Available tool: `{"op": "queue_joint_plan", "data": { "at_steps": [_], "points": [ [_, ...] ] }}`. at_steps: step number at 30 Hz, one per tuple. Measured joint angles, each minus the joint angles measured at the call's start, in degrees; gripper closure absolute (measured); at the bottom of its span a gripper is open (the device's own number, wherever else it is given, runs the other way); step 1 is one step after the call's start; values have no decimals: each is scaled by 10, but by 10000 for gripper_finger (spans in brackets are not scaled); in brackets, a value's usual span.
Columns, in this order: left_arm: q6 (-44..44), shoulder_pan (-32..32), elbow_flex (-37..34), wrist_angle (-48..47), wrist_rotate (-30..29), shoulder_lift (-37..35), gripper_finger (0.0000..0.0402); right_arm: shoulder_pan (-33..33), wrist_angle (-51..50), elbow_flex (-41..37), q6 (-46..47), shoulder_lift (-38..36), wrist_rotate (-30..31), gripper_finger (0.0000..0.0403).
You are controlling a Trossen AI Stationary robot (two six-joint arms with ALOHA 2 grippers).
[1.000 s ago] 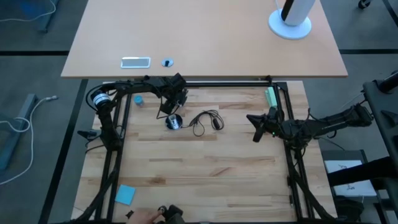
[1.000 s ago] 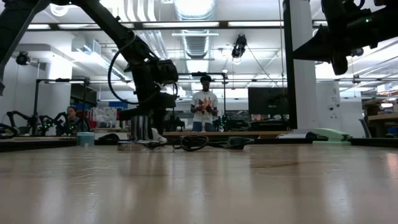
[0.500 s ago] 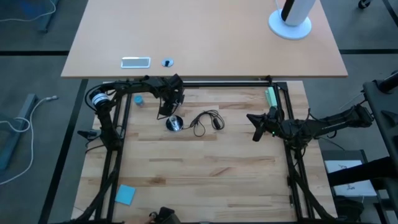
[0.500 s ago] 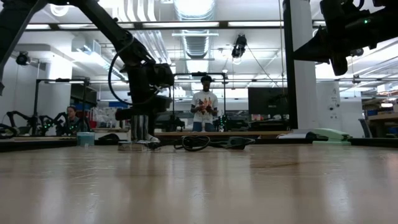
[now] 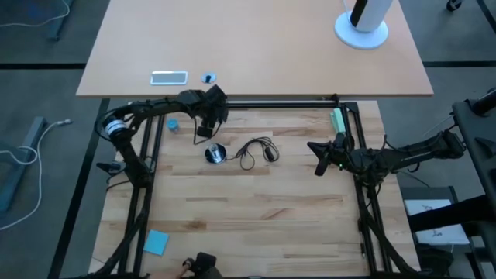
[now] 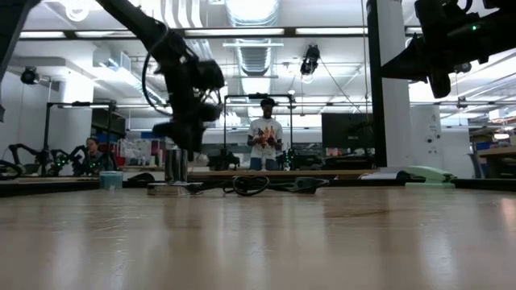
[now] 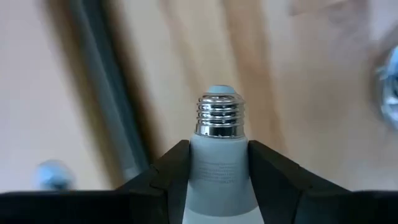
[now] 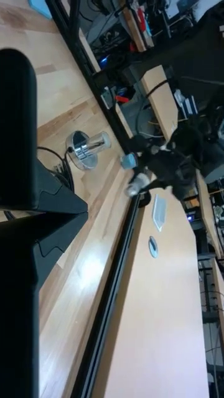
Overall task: Screw lightbulb
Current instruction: Insert the lightbulb into the lamp
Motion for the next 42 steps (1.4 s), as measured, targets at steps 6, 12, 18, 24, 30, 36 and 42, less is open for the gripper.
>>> {"op": "queue_joint_plan", "data": {
  "at_steps": [6, 12, 18, 24, 30, 36, 42],
  "points": [
    [19, -6, 18, -11, -18, -44, 271, 0, -1, 0, 2, 0, -3, 403],
    [54, -78, -12, -47, -112, -90, 278, 0, -5, 0, 18, 0, -5, 403],
    [52, -192, -58, -37, -235, -126, 321, 0, -4, -1, 25, 0, -4, 403],
    [-37, -277, -85, -11, -268, -153, 392, 0, 0, -1, 25, 0, -4, 403],
    [-121, -308, -102, -13, -267, -171, 384, 0, 2, -1, 25, 0, -4, 403],
    [-179, -310, -99, 19, -196, -173, 394, 0, 3, -1, 25, 0, -4, 403],
    [-191, -308, -102, 80, -147, -151, 385, 0, 3, -1, 26, 0, -4, 403]
  ]
}}
